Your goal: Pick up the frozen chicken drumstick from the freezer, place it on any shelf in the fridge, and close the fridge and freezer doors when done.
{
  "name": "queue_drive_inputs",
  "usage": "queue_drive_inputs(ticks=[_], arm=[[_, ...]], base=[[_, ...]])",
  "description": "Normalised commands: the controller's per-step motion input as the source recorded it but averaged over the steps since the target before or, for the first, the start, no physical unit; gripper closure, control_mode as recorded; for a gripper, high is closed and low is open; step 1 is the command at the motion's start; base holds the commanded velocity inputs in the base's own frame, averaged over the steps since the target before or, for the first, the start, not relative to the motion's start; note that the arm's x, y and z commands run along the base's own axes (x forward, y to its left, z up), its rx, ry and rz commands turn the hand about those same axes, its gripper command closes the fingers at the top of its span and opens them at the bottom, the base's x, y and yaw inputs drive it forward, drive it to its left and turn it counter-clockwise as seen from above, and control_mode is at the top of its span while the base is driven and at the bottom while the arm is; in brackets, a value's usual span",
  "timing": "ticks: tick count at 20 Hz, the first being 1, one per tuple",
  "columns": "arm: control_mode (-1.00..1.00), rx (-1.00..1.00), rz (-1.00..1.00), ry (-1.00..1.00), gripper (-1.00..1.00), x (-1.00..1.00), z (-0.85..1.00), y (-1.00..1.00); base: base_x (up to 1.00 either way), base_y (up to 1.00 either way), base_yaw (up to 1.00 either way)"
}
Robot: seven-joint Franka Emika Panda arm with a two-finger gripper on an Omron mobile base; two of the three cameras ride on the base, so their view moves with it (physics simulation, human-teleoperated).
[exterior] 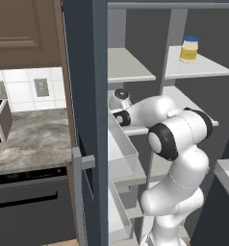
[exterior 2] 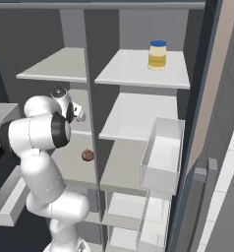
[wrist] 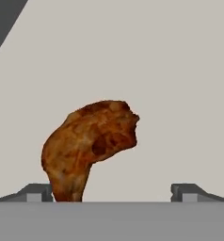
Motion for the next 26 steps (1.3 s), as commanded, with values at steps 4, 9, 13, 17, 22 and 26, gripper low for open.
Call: queue_drive_inputs(ticks=[4, 9, 13, 17, 22, 26], arm=[[-1.00, -0.07, 0.00, 0.00, -1.00, 0.29, -0.27, 0.05], [-1.00, -0.04, 0.00, 0.00, -1.00, 0.23, -0.27, 0.07], [-1.00, -0.01, 0.00, 0.00, 1.00, 0.09, -0.52, 0.01], [-1.00, 0.00, 0.00, 0.00, 1.00, 0.00, -0.57, 0.00], [-1.00, 0.00, 0.00, -0.03, 1.00, 0.01, -0.06, 0.00], [-1.00, 0.00, 0.00, 0.00, 1.00, 0.00, 0.00, -0.01]], base=[[0.00, 0.00, 0.00], [0.00, 0.00, 0.00], [0.00, 0.00, 0.00], [0.00, 0.00, 0.00], [0.00, 0.00, 0.00], [0.00, 0.00, 0.00]])
